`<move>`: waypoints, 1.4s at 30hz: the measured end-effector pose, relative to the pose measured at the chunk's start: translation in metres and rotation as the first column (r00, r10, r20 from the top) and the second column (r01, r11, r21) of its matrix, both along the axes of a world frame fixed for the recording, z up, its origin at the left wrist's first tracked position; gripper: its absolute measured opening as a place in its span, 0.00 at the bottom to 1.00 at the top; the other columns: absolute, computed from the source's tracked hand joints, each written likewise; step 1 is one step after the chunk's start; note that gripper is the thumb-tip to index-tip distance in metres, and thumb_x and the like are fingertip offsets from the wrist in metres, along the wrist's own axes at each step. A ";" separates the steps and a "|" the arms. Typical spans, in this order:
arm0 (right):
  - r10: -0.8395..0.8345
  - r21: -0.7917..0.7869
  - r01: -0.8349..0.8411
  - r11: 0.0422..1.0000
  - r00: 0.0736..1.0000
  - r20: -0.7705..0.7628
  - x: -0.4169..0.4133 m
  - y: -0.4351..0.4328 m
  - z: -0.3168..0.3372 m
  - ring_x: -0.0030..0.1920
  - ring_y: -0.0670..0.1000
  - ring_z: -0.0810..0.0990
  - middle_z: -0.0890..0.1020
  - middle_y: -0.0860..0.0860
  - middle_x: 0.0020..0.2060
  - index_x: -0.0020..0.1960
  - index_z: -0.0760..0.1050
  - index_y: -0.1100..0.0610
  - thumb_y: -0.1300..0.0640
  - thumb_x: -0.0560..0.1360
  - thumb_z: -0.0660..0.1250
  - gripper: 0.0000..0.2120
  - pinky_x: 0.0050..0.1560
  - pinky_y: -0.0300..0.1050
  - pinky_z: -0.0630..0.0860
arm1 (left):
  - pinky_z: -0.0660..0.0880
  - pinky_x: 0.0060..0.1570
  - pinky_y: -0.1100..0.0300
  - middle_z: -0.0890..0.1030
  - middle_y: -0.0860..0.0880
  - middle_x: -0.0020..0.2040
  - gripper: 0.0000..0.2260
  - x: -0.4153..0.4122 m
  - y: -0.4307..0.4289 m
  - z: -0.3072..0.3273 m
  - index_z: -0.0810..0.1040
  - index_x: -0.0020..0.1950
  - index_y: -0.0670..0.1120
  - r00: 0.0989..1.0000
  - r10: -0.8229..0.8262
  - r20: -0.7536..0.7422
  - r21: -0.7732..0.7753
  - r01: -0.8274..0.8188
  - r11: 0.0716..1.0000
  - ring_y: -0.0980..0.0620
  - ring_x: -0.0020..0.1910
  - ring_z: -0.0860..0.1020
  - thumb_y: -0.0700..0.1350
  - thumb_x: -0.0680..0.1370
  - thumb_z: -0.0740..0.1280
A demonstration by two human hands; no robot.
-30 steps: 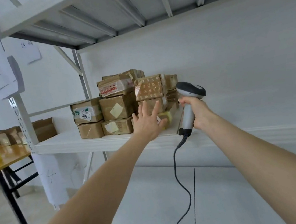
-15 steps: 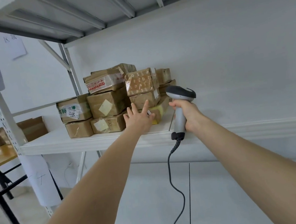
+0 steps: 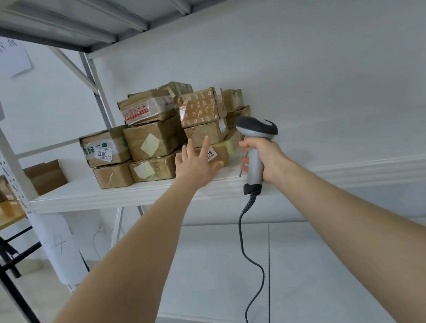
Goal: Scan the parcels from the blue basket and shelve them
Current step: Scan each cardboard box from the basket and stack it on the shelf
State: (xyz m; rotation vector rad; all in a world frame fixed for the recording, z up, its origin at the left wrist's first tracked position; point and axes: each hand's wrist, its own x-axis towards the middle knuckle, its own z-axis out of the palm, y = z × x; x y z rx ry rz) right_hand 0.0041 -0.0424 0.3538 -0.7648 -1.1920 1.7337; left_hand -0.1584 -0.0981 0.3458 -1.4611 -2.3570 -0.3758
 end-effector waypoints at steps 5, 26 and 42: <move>0.066 -0.023 -0.067 0.997 0.996 -0.059 0.003 -0.029 -0.002 0.36 0.52 0.82 0.84 0.54 0.42 0.44 0.77 0.60 0.64 0.73 0.67 0.01 0.40 0.44 0.78 | 0.51 0.74 0.44 0.45 0.42 0.79 0.34 0.002 -0.030 0.001 0.43 0.78 0.55 0.999 -0.017 -0.042 0.033 0.019 0.999 0.42 0.77 0.46 0.63 0.79 0.56; 0.319 -0.332 -0.226 0.916 0.912 0.257 -0.071 -0.202 -0.233 0.24 0.47 0.72 0.84 0.57 0.36 0.44 0.77 0.60 0.63 0.74 0.68 0.01 0.28 0.40 0.71 | 0.71 0.62 0.47 0.57 0.43 0.76 0.28 -0.051 -0.232 -0.244 0.55 0.77 0.48 0.953 0.147 0.265 -0.146 -0.110 0.983 0.41 0.68 0.69 0.53 0.80 0.60; 0.449 -0.670 -0.079 0.738 0.799 0.401 -0.158 -0.218 -0.428 0.20 0.46 0.71 0.82 0.56 0.31 0.41 0.76 0.64 0.61 0.75 0.69 0.07 0.27 0.39 0.71 | 0.70 0.61 0.48 0.60 0.40 0.73 0.27 -0.114 -0.288 -0.453 0.56 0.76 0.44 0.685 0.506 0.524 -0.610 -0.113 0.784 0.38 0.66 0.70 0.52 0.81 0.60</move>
